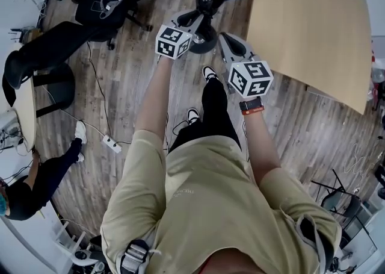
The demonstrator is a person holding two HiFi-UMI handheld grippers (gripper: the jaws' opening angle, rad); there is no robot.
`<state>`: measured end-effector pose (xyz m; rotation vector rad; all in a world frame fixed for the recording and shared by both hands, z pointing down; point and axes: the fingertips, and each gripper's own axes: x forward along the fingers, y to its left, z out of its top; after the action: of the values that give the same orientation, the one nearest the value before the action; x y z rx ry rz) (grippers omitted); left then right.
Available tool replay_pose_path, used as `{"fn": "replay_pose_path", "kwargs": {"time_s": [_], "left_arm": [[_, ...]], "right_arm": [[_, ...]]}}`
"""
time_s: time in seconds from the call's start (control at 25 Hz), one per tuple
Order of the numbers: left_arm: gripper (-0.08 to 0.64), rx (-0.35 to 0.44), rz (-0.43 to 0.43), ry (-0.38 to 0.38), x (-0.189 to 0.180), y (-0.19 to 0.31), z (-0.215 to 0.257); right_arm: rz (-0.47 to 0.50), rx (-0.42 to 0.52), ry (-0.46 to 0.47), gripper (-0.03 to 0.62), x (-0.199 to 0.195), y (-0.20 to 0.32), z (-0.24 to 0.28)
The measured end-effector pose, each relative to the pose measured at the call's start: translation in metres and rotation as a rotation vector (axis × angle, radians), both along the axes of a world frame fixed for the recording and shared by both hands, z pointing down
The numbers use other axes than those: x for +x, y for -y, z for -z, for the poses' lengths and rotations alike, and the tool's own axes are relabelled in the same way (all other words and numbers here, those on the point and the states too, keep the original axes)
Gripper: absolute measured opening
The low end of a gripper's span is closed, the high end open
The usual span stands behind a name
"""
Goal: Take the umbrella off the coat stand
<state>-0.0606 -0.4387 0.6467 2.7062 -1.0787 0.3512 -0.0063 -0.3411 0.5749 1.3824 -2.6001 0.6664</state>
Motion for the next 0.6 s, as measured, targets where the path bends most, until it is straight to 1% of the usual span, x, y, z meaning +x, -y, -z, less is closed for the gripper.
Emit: {"fn": "replay_pose_path", "kwargs": {"time_s": [0.08, 0.16, 0.32, 0.48, 0.6], "left_arm": [[0.047, -0.003, -0.01, 0.011, 0.0, -0.003, 0.002], [0.037, -0.004, -0.012, 0.005, 0.0, -0.007, 0.006], [0.031, 0.002, 0.012, -0.028, -0.003, -0.01, 0.019], [0.029, 0.013, 0.047, -0.045, -0.005, -0.016, 0.034], [0.029, 0.005, 0.064, -0.058, -0.01, -0.024, 0.043]], "right_arm": [[0.001, -0.006, 0.004, 0.017, -0.001, -0.002, 0.001], [-0.001, -0.009, 0.006, 0.017, -0.001, -0.004, 0.003], [-0.008, -0.014, 0.012, 0.017, 0.002, -0.005, 0.005], [-0.022, -0.015, 0.029, 0.017, 0.007, -0.007, 0.01], [-0.024, -0.01, 0.037, 0.017, 0.006, -0.009, 0.016]]}}
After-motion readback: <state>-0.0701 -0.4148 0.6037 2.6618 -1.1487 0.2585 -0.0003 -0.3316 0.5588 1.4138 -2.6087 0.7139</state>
